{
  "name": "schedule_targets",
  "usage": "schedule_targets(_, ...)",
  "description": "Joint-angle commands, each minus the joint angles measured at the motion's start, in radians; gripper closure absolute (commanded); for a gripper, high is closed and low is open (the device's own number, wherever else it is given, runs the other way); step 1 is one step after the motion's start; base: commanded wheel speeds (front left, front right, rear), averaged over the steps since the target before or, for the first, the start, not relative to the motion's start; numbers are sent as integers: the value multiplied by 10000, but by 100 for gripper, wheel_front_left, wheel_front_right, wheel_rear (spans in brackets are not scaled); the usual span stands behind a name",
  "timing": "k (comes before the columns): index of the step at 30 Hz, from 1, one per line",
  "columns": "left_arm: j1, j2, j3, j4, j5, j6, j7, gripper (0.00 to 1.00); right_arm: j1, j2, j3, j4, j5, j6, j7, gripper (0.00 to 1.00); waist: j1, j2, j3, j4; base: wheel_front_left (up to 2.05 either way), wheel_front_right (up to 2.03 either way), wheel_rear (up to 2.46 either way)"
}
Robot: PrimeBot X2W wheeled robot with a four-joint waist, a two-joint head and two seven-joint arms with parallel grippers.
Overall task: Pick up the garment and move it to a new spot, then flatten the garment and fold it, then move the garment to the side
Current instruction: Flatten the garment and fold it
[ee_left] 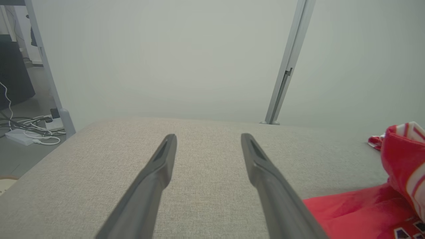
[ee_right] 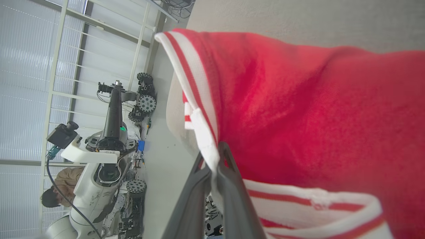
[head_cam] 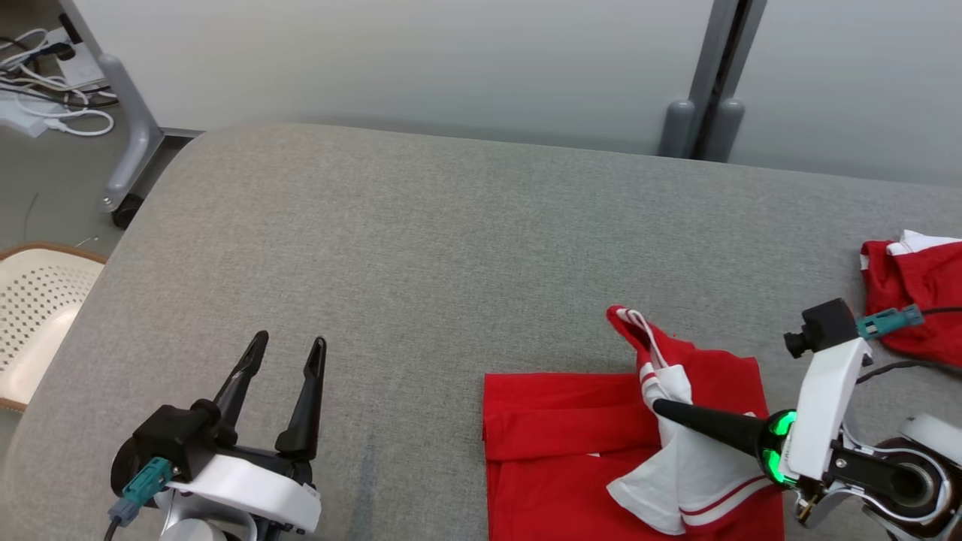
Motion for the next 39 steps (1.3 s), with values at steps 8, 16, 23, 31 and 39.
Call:
schedule_targets(8, -35, -624, 520, 566, 689, -745, -15, 0, -330, 791, 250, 675, 99, 11, 625, 100, 0, -1, 69, 531, 0, 0, 0)
schedule_targets(16, -48, -978, 750, 902, 1017, -1073, -15, 0, -507, 1668, 356, 1657, 199, 11, 1036, 100, 0, -1, 7, 922, 0, 0, 0)
schedule_targets(23, -105, -1213, 901, 1178, 1240, -1281, -15, 0, -588, 2288, 333, 2624, -54, 11, 1069, 100, 0, -1, 22, 1293, 0, 0, 0)
schedule_targets(31, -90, -1372, 1071, 1362, 1414, -1443, -15, 0, -635, 2716, 322, 3260, -316, 11, 1211, 100, 0, -1, 16, 1445, 0, 0, 0)
schedule_targets(39, 21, -1486, 1373, 1271, 1517, -1547, -15, 0, -599, 2930, -123, 3035, -522, 11, 956, 0, 0, -1, -75, 1112, 0, 0, 0)
